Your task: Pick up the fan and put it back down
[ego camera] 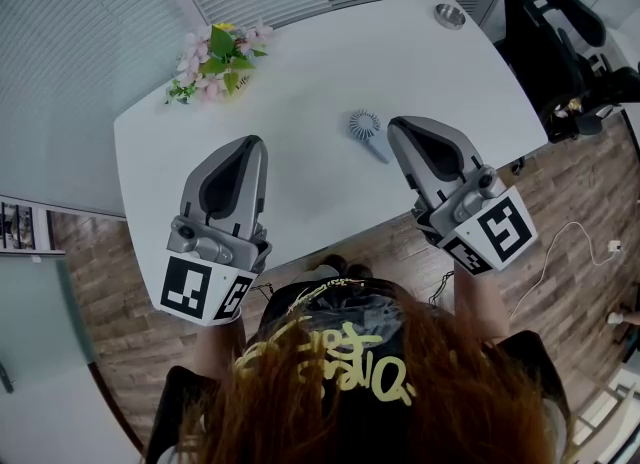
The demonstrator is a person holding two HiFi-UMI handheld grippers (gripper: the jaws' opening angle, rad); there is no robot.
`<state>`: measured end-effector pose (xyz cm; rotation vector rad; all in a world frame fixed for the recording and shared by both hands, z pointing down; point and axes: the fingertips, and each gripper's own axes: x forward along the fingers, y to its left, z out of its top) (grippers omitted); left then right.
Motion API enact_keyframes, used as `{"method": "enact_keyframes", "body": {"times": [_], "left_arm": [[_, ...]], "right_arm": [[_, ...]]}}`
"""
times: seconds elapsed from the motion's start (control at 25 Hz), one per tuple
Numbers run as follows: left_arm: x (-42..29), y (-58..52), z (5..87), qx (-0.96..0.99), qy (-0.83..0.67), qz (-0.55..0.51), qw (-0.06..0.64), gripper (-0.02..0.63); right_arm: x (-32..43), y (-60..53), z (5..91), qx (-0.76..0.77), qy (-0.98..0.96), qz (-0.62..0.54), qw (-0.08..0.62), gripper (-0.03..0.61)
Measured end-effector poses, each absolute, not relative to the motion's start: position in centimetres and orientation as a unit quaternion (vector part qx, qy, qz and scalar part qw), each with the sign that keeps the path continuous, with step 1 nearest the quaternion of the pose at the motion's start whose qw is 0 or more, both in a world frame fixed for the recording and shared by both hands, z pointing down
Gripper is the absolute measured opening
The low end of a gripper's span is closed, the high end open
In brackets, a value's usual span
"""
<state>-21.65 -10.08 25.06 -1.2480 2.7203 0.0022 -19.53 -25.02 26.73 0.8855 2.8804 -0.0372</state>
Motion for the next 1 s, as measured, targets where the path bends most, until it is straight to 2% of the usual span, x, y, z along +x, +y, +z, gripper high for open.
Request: {"method": "enact_keyframes", "body": {"times": [1.0], "left_arm": [[-21.95,-10.51,25.17,-0.420,0.904,0.003,0.077,-0.008]], "right_arm": [[-19.69,-25.52,26.97,0.284,0.957,-0.005,0.061,0.003]]}}
